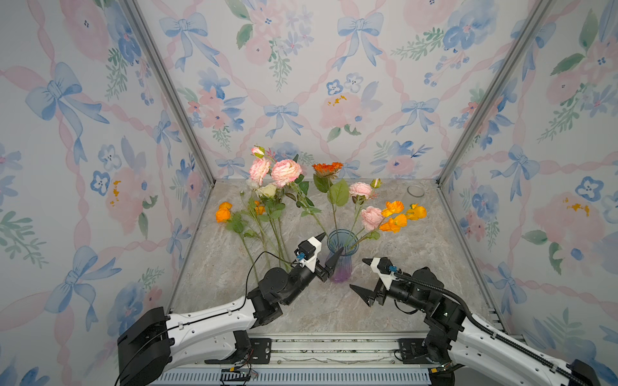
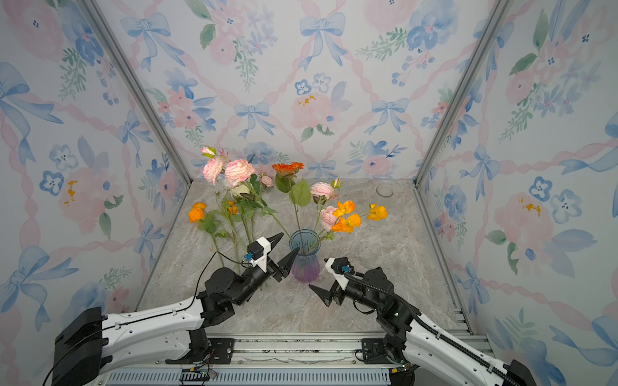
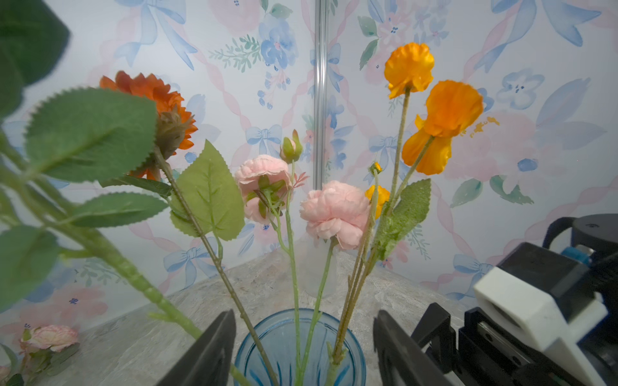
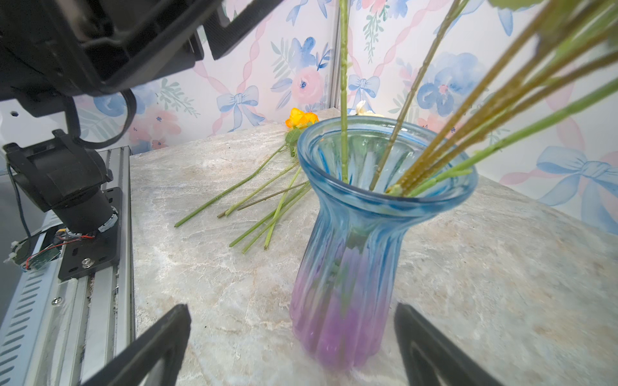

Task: Arrange the flowers into the vase
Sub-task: 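Open the left gripper and withdraw it toward the remaining flowers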

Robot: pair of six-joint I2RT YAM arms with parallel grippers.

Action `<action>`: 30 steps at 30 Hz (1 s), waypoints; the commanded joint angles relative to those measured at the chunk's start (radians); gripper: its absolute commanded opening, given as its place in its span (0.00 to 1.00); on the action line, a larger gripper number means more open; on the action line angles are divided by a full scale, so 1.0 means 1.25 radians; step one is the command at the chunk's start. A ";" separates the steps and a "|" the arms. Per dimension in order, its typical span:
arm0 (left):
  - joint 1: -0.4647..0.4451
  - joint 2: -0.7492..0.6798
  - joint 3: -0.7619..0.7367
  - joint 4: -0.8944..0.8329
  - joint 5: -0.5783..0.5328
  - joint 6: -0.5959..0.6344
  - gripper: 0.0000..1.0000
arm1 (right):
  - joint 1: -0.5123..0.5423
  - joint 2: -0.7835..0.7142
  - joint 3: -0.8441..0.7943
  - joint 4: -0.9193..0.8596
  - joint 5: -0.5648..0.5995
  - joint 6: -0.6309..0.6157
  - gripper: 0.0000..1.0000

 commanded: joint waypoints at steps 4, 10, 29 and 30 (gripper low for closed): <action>0.006 -0.093 -0.008 -0.159 -0.116 -0.009 0.66 | -0.009 -0.008 -0.003 0.011 -0.003 0.008 0.97; 0.038 -0.161 -0.003 -0.292 -0.250 -0.082 0.62 | -0.009 -0.016 0.000 0.006 -0.007 0.010 0.97; 0.564 0.167 0.108 -0.578 0.048 -0.471 0.49 | 0.002 0.009 0.013 0.000 -0.023 0.008 0.97; 0.572 0.192 0.119 -0.573 0.049 -0.471 0.46 | 0.001 0.009 0.012 0.001 -0.021 0.008 0.97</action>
